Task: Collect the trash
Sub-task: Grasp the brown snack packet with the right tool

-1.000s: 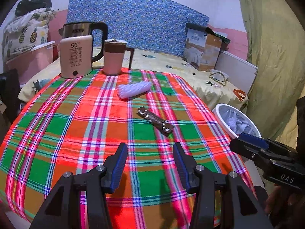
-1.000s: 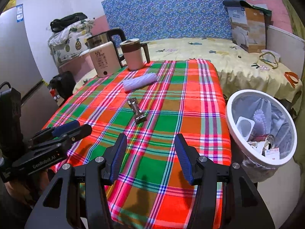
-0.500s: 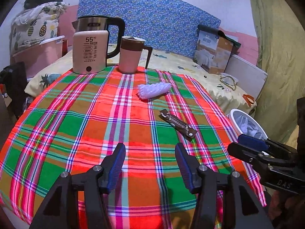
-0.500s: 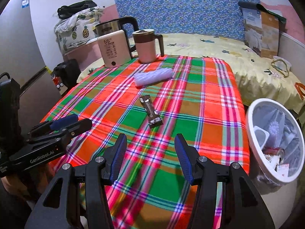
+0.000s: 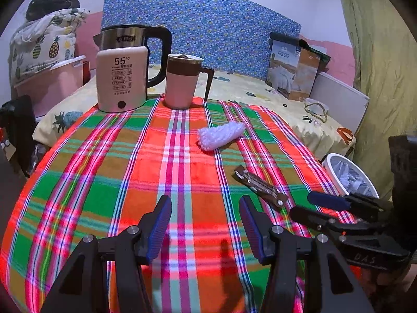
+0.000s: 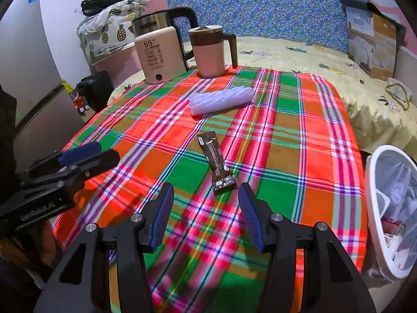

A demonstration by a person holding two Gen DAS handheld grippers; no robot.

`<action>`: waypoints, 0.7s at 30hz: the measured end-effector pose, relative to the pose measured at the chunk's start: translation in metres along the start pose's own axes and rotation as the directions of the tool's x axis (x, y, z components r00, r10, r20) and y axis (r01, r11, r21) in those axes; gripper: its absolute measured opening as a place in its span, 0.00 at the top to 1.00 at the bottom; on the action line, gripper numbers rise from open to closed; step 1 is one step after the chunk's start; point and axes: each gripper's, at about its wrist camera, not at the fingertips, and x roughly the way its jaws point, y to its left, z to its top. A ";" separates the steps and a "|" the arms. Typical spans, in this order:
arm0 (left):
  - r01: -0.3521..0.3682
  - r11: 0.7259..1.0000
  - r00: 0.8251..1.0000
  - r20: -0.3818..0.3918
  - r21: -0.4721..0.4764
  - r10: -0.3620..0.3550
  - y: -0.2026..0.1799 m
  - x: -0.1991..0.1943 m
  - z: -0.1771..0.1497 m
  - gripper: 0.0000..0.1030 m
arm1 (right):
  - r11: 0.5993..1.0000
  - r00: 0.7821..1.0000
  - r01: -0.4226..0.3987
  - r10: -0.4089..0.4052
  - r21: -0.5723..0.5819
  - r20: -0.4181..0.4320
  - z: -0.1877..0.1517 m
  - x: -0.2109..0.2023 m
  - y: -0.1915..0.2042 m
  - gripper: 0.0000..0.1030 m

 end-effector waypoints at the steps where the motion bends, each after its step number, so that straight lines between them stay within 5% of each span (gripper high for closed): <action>1: -0.001 1.000 1.000 0.001 0.004 0.001 0.002 0.003 0.004 0.48 | 1.000 1.000 -0.004 0.004 -0.001 -0.003 0.001 0.002 0.000 0.51; 13: 0.021 0.994 1.000 -0.014 0.111 -0.020 0.000 0.048 0.042 0.48 | 1.000 0.999 -0.007 0.008 0.022 -0.039 0.008 0.028 -0.010 0.56; 21: 0.053 0.977 0.998 -0.040 0.205 -0.046 -0.017 0.087 0.062 0.48 | 0.999 0.998 -0.007 0.010 0.040 -0.066 0.008 0.035 -0.021 0.73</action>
